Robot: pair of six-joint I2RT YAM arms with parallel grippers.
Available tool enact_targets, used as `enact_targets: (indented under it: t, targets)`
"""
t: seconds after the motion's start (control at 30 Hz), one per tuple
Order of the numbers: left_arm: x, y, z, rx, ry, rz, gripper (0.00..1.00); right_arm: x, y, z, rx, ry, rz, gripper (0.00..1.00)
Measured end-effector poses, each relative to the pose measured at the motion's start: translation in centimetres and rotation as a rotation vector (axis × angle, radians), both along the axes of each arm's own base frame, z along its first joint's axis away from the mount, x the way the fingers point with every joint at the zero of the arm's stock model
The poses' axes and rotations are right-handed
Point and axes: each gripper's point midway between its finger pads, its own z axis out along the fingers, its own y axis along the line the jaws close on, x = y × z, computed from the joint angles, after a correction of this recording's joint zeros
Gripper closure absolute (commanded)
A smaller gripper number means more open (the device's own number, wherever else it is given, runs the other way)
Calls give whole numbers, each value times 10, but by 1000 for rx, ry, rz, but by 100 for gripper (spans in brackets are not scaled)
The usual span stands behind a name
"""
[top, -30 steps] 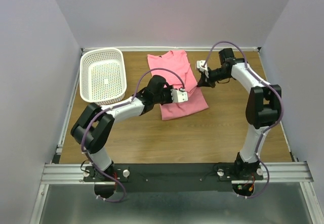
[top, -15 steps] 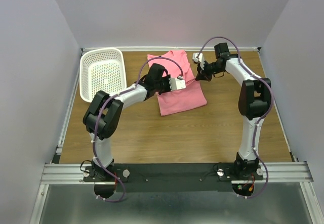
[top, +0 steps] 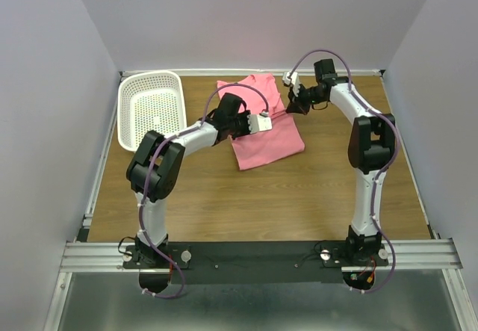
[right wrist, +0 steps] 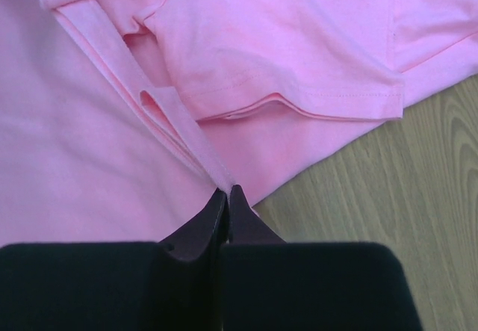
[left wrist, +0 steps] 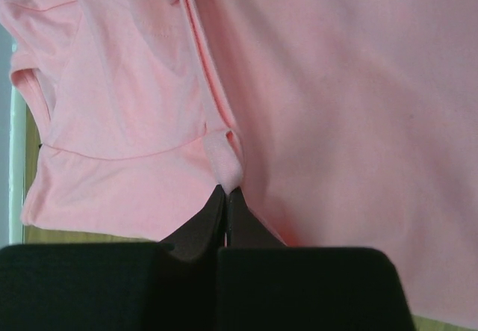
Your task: Fold and stack the t-shirts
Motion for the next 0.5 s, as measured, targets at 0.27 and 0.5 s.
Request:
enact_targets:
  t: [0.27,0.5]
  targets:
    - [33,18,20,-51,-81,204,24,24,2,0,17,13,-167,33]
    - [14,47,151,-271,-342,319,24,19,-10,10,54,-1,-332,26]
